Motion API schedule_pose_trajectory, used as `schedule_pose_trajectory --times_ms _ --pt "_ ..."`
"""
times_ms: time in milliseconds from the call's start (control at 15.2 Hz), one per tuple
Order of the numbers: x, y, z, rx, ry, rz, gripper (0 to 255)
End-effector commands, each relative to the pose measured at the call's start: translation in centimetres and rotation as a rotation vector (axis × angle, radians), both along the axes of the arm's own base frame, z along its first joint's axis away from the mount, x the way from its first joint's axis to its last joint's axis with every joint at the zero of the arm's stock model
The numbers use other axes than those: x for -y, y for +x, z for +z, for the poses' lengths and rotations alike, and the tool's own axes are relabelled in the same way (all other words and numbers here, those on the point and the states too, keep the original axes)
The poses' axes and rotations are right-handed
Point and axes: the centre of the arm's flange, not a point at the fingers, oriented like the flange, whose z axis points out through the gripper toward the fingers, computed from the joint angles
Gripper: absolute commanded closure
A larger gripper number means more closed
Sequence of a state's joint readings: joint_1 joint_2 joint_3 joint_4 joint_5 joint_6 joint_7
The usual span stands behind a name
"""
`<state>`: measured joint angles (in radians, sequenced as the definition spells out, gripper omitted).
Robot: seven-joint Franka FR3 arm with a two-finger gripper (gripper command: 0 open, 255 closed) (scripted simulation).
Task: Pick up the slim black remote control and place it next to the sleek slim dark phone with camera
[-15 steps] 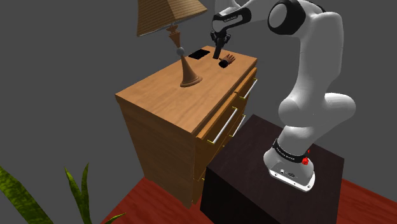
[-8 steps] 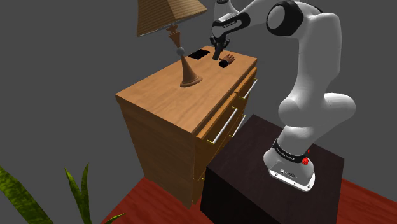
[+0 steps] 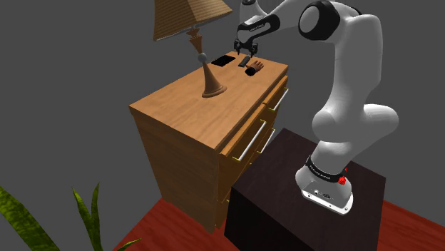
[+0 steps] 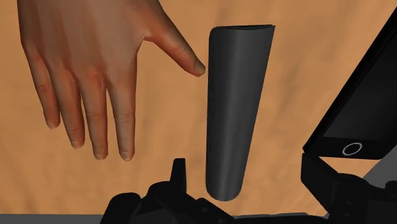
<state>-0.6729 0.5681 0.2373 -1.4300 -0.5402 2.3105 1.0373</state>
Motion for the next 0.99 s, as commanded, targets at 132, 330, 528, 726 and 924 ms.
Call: schedule_pose_trajectory --times_ms 132,330,528,726,924 --pt "0.1 0.0 -0.1 0.0 0.001 0.0 0" --pt "-1.5 -0.8 3.4 0.0 0.001 0.0 0" --pt "-1.9 -1.0 4.4 0.0 0.001 0.0 0" --pt "-1.9 -1.0 4.4 0.0 0.001 0.0 0" --pt "-1.9 -1.0 4.4 0.0 0.001 0.0 0"
